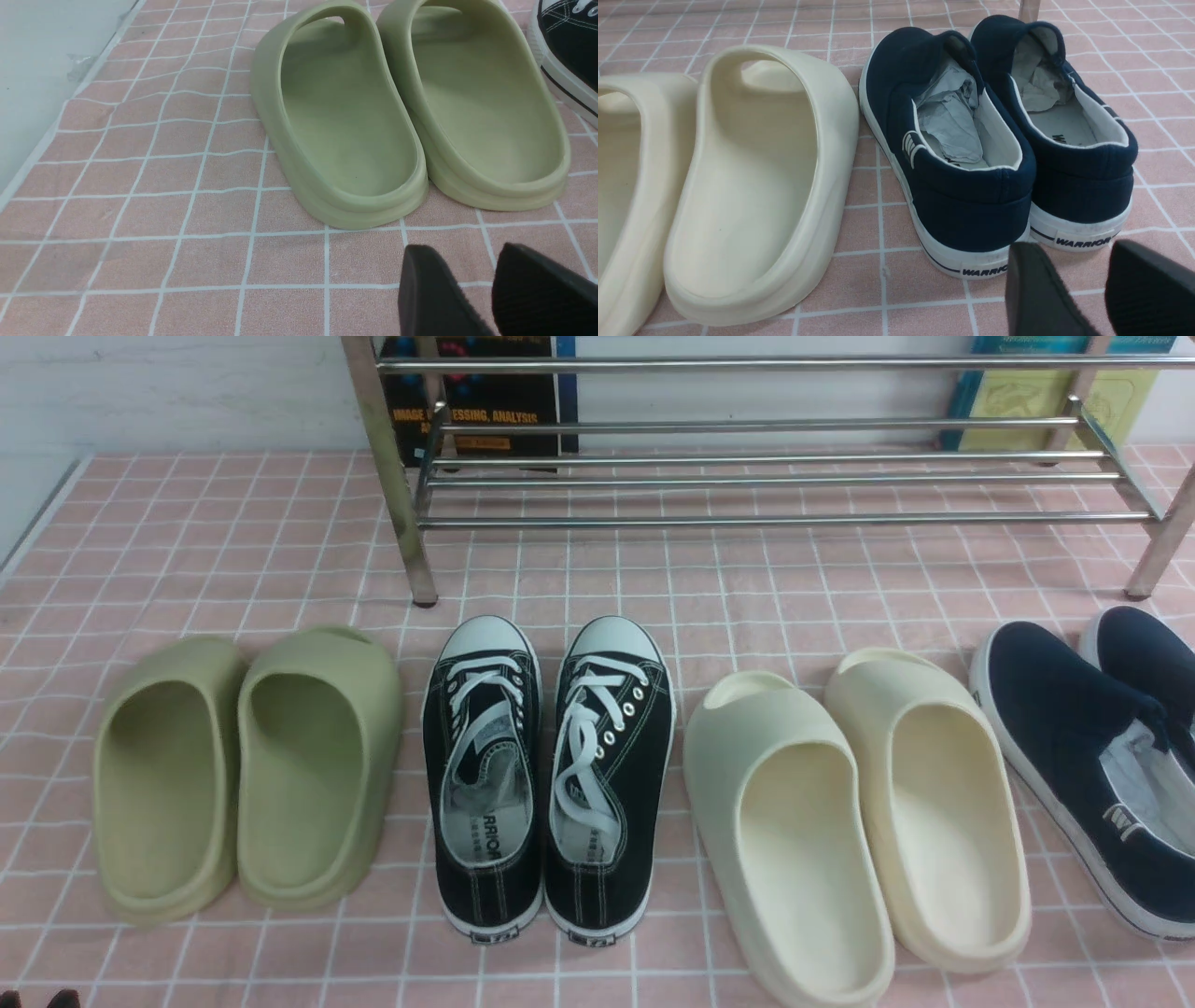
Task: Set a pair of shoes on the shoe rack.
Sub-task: Use the left arm to grab the shoe closest to it
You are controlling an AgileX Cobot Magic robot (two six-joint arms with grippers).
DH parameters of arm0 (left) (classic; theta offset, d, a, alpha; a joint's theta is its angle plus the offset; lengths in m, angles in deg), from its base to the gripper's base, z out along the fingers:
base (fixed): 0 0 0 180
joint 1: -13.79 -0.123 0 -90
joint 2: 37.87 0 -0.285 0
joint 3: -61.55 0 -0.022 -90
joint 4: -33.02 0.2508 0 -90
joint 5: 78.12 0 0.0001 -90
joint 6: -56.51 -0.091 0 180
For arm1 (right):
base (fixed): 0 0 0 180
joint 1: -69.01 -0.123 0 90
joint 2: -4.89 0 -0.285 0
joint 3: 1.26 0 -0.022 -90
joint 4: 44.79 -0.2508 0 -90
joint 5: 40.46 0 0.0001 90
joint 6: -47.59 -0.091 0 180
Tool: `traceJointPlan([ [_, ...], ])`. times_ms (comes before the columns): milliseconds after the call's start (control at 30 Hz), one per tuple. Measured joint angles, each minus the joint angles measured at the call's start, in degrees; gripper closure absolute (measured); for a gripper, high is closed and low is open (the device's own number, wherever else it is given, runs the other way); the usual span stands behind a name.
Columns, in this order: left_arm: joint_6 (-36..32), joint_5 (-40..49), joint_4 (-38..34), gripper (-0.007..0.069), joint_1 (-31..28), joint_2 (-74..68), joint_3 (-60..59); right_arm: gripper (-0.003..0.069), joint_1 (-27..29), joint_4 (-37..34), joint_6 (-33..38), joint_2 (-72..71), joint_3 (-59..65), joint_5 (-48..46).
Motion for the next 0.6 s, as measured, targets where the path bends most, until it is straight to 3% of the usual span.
traceJointPlan([
  [533, 0.3, -0.29, 3.38, 0.0384, 0.0, 0.0, 0.0, 0.0416, 0.0, 0.0, 0.0, 0.0, 0.0, 0.0],
  [600, 4.16, -1.9, 0.73, 0.0384, 0.0, 0.0, -0.17, 0.0416, 0.0, 0.0, 0.0, 0.0, 0.0, 0.0],
])
